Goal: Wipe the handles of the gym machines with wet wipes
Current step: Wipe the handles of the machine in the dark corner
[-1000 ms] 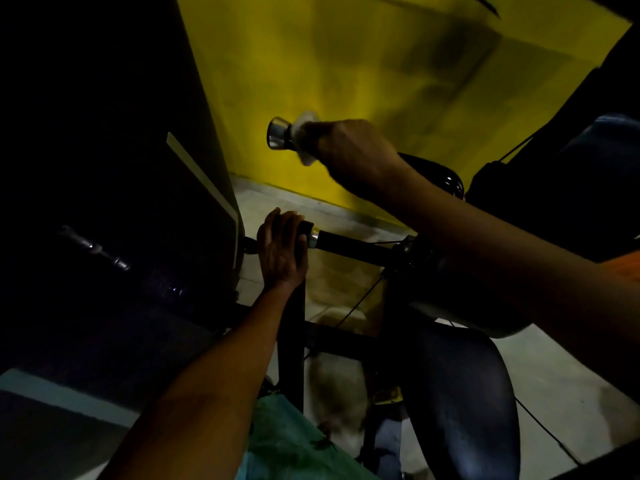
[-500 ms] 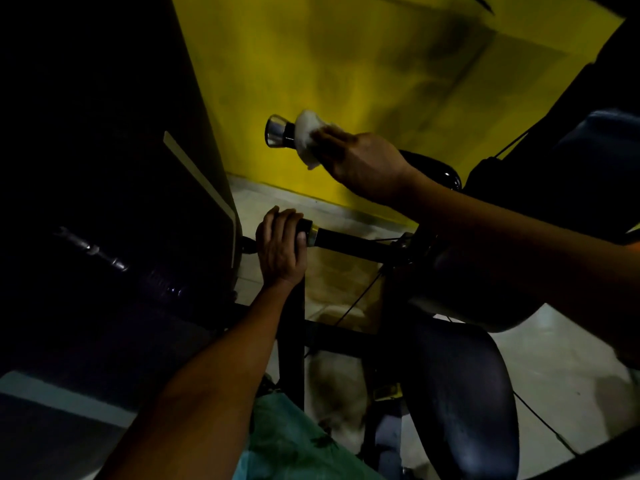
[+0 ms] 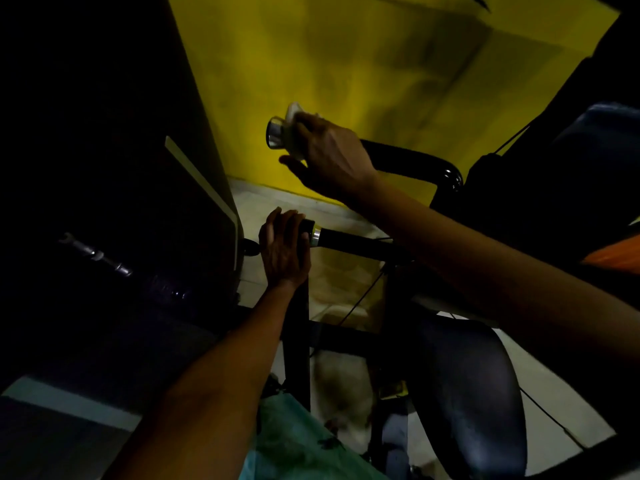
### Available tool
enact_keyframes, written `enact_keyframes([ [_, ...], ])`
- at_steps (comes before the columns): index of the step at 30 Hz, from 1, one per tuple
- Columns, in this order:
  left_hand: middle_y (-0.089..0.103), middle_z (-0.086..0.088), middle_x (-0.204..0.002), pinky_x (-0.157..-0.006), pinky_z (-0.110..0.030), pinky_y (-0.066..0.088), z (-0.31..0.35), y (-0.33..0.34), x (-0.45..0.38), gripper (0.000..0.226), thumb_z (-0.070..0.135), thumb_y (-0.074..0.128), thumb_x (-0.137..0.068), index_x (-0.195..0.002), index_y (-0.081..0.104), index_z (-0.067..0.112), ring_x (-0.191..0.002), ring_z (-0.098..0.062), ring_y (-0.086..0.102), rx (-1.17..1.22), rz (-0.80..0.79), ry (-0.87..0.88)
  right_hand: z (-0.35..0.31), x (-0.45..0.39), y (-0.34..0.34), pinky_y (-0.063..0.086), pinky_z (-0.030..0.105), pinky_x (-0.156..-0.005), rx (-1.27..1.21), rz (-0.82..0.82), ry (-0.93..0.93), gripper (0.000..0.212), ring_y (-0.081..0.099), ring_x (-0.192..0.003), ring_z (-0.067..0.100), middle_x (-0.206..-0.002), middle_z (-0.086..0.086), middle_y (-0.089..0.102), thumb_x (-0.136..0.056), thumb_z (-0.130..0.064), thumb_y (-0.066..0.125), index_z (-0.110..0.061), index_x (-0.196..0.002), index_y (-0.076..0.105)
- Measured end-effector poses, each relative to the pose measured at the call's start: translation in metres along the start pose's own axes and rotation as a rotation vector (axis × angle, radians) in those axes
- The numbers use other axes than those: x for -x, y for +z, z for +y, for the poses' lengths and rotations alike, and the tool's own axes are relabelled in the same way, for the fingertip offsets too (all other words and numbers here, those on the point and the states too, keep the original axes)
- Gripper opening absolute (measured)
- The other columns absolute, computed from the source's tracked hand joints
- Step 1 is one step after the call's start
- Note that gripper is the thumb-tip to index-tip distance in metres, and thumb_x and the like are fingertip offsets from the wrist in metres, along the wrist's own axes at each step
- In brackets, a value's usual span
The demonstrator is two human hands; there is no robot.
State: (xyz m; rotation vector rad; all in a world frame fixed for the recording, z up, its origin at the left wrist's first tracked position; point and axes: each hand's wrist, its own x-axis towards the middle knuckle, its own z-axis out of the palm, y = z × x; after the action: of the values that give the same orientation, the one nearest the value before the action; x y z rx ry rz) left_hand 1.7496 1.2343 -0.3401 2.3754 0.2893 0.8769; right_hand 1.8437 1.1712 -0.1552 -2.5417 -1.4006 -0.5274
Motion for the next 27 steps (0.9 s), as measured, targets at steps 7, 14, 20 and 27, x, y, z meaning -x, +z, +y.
enact_keyframes([
  [7, 0.060, -0.011, -0.120, -0.100, -0.041, 0.037, -0.002, 0.003, 0.002, 0.047, 0.036, 0.021, -0.100, -0.117, 0.056, 0.010, -0.125, -0.028, 0.040, -0.014, 0.007, 0.009, 0.024, 0.019, -0.008, 0.058, 0.041, -0.062, -0.009, 0.046, -0.284, 0.038, 0.067, -0.090, 0.040, -0.101, 0.026, 0.067, -0.083, -0.001, 0.034, 0.008, -0.103, 0.064],
  [14, 0.060, -0.011, -0.120, -0.102, -0.039, 0.033, -0.002, 0.002, 0.001, 0.044, 0.037, 0.020, -0.100, -0.119, 0.052, 0.013, -0.125, -0.027, 0.039, -0.019, 0.011, 0.020, 0.025, 0.030, -0.038, 0.030, 0.027, -0.051, 0.067, -0.042, -0.077, 0.061, 0.064, -0.078, 0.035, -0.105, 0.017, 0.066, -0.081, -0.017, 0.015, -0.003, -0.122, 0.057],
  [20, 0.059, -0.010, -0.122, -0.102, -0.039, 0.034, -0.004, 0.003, 0.002, 0.047, 0.040, 0.020, -0.100, -0.119, 0.054, 0.013, -0.127, -0.027, 0.037, -0.019, 0.002, 0.012, 0.004, 0.013, 0.003, 0.055, 0.033, -0.071, 0.241, -0.014, -0.315, 0.041, 0.067, -0.096, 0.030, -0.106, 0.012, 0.070, -0.095, -0.010, 0.031, -0.001, -0.100, 0.071],
  [27, 0.059, -0.011, -0.119, -0.099, -0.043, 0.038, 0.000, -0.001, 0.000, 0.046, 0.034, 0.024, -0.099, -0.117, 0.058, 0.008, -0.123, -0.029, 0.041, -0.026, 0.009, 0.028, 0.042, 0.047, -0.009, 0.050, 0.036, -0.087, 0.302, -0.058, -0.398, 0.048, 0.064, -0.103, 0.032, -0.112, 0.017, 0.067, -0.100, -0.010, 0.023, 0.008, -0.102, 0.067],
])
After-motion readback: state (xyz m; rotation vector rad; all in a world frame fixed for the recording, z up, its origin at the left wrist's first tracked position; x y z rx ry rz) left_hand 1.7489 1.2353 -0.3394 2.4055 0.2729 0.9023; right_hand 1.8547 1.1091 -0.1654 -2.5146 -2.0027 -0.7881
